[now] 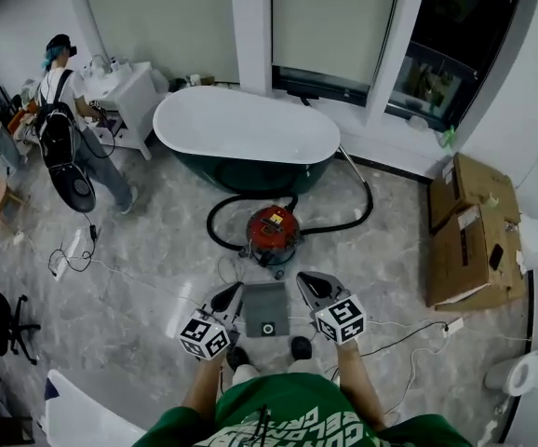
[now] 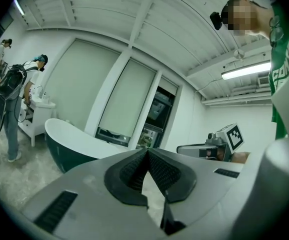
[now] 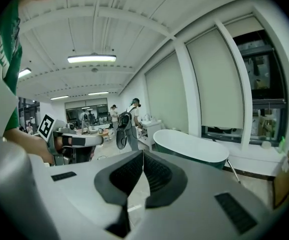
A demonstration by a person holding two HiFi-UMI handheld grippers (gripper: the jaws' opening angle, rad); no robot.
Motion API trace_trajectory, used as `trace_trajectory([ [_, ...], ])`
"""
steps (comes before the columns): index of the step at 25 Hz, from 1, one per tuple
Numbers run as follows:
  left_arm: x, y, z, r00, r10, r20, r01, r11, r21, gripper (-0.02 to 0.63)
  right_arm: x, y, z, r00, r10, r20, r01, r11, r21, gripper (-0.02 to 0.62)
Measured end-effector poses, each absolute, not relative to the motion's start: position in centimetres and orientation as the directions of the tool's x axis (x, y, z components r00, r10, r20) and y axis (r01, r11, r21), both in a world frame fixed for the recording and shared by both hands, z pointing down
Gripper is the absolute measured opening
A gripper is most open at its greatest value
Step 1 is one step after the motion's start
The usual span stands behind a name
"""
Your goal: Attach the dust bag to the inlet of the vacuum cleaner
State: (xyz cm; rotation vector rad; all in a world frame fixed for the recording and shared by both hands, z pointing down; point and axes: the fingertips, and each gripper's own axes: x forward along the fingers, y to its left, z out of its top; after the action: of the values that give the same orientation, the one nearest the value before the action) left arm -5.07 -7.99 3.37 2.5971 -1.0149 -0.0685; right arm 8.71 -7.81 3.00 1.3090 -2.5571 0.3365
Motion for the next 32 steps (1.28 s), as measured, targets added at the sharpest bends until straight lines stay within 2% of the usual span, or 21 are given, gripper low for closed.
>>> trace_trajectory([
  [7, -11.0, -7.8, 4.6, 0.787, -0.612, 0.076, -0.595, -0.721, 0.355, 0.003, 2.7, -6.5, 4.0, -0.515, -0.779, 0.359, -0.848, 0.525, -0.076, 0.009],
  [15, -14.1, -7.4, 6.8, 0.844, -0.524, 0.110, -0.526, -0.771, 0.361, 0.004, -0.3, -4.4, 6.2, -0.431, -0.804, 0.410, -0.891, 0.451, -0.051, 0.009],
  [26, -11.0, -7.9, 13.1, 0.879, -0.440, 0.182, -0.476, -0.813, 0.336, 0.004, 2.1, -4.8, 11.6, -0.438, -0.797, 0.416, -0.891, 0.445, -0.085, 0.009],
  [32, -8.7, -9.0, 19.3, 0.852, -0.457, 0.257, -0.522, -0.779, 0.348, 0.004, 4.8, -6.6, 17.4, -0.484, -0.759, 0.436, -0.871, 0.466, -0.155, 0.009],
])
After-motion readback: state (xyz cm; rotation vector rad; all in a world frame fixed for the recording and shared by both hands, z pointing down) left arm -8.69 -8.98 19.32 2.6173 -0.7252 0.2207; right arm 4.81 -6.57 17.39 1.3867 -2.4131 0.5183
